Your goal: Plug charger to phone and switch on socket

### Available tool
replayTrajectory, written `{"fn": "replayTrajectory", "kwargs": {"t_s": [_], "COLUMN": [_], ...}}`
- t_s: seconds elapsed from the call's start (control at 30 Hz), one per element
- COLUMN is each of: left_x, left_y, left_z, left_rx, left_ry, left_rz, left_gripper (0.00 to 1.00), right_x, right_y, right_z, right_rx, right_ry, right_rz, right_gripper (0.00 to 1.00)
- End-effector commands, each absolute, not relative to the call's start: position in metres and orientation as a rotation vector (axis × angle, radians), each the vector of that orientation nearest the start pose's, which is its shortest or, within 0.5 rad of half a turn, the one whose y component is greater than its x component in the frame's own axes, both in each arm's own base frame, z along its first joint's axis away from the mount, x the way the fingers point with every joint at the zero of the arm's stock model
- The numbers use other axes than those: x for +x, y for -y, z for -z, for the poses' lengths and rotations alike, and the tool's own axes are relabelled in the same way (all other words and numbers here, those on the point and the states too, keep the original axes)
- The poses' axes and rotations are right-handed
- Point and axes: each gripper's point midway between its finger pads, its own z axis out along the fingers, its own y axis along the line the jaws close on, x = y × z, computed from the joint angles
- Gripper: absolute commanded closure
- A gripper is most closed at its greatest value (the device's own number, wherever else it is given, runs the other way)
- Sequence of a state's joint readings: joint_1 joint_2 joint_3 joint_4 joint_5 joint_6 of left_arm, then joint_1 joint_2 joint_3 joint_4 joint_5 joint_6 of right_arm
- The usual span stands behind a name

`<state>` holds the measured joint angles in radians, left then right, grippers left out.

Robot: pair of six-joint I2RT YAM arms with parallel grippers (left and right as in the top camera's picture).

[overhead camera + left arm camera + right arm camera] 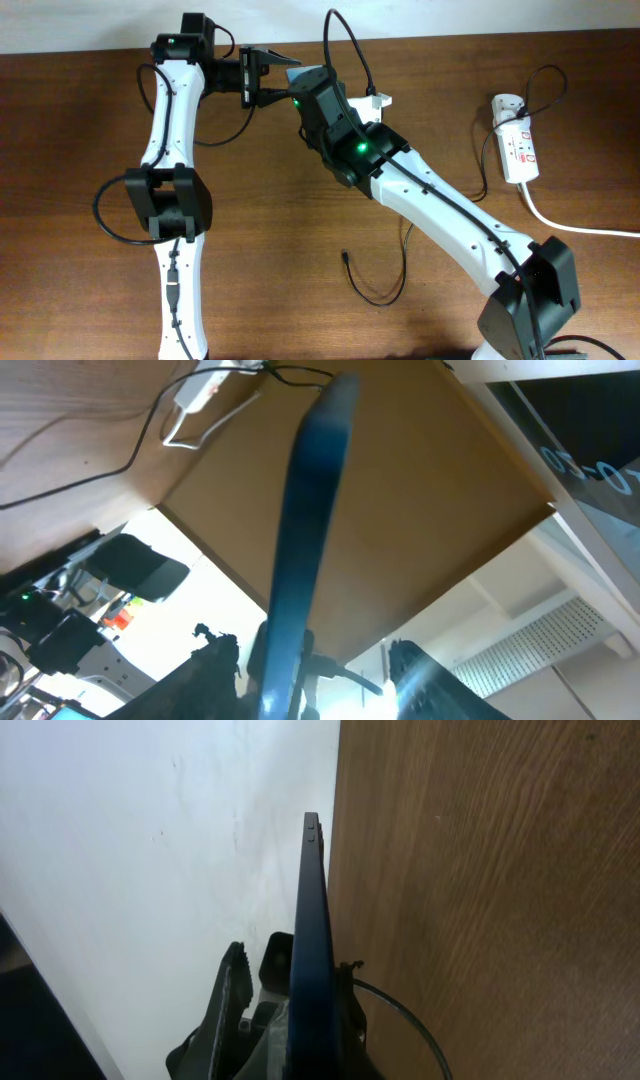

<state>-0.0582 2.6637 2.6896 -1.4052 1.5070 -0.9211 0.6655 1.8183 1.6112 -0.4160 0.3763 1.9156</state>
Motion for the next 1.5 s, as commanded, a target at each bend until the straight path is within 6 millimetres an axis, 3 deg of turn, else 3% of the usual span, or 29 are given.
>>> {"fn": "replayTrajectory", "kwargs": {"t_s": [0.0,0.17,0.33,0.53,0.67,0.77,0.87,1.07,1.13,1.23,1.33,1.37,1.47], "left_x": [0.498,0.498,0.504,0.502,0.502,0.502,0.502,0.502,0.502,0.502,0.502,0.503,0.518], "left_y": [0.216,0.227,0.216,0.217,0.217,0.218,0.218,0.218,0.218,0.217,0.217,0.216,0.207], "left_z": [-0.216,-0.217,-0.210,-0.219,-0.219,-0.219,-0.219,-0.219,-0.219,-0.219,-0.218,-0.214,-0.200], "left_rx": [0.647,0.592,0.640,0.607,0.608,0.607,0.607,0.607,0.607,0.607,0.610,0.625,0.618], "left_ry": [1.939,1.967,2.013,1.956,1.956,1.957,1.957,1.957,1.957,1.957,1.963,1.989,2.149], "left_rz": [-1.672,-1.690,-1.671,-1.709,-1.708,-1.707,-1.707,-1.707,-1.707,-1.708,-1.705,-1.688,-1.694], "left_gripper": [0.47,0.57,0.51,0.57,0.63,0.74,0.68,0.87,0.99,1.00,1.00,1.00,1.00], "right_x": [0.448,0.447,0.448,0.448,0.448,0.448,0.448,0.443,0.442,0.442,0.443,0.442,0.435], "right_y": [-0.280,-0.278,-0.268,-0.268,-0.268,-0.269,-0.274,-0.286,-0.287,-0.287,-0.285,-0.285,-0.279], "right_z": [-0.274,-0.271,-0.270,-0.270,-0.270,-0.270,-0.271,-0.274,-0.275,-0.274,-0.275,-0.277,-0.299], "right_rx": [1.532,1.536,1.543,1.543,1.543,1.543,1.539,1.518,1.515,1.457,1.290,1.208,0.800], "right_ry": [-1.722,-1.732,-1.692,-1.692,-1.692,-1.696,-1.714,-1.727,-1.729,-1.763,-1.837,-1.871,-1.975], "right_rz": [-1.126,-1.109,-1.055,-1.057,-1.057,-1.060,-1.085,-1.122,-1.124,-1.092,-1.002,-0.965,-0.787], "right_gripper": [0.96,0.96,0.96,0.96,0.96,0.96,0.96,0.95,0.94,0.85,0.11,0.00,0.02]}}
